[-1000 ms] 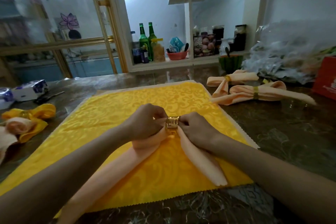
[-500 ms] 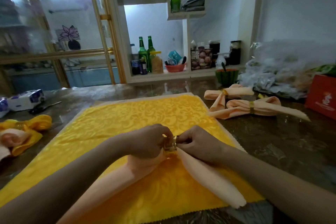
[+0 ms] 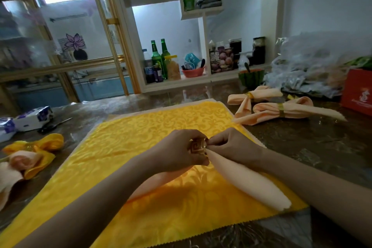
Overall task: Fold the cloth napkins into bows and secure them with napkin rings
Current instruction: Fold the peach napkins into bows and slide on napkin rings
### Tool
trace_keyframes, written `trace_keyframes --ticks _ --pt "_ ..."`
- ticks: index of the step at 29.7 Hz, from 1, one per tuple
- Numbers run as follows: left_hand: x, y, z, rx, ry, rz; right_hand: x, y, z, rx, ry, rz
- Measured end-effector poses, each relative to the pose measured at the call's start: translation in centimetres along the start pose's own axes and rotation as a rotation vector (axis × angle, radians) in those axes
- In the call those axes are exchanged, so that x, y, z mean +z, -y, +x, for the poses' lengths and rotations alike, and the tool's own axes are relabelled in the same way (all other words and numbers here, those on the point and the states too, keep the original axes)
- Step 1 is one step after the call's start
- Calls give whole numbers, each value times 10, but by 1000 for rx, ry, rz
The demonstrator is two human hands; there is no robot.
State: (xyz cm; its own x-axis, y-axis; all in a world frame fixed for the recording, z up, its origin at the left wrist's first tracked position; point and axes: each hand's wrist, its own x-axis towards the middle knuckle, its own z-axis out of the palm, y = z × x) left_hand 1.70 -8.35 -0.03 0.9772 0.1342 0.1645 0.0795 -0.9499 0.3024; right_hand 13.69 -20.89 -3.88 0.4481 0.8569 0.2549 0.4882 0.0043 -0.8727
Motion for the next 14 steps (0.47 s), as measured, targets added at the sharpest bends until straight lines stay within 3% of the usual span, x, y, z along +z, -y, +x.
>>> trace_keyframes --ticks 6,14 --pt "-2 4 -6 -23 -68 64 -13 4 3 60 -18 -71" --pt "-1 14 -20 54 -254 199 -15 8 5 275 -70 107"
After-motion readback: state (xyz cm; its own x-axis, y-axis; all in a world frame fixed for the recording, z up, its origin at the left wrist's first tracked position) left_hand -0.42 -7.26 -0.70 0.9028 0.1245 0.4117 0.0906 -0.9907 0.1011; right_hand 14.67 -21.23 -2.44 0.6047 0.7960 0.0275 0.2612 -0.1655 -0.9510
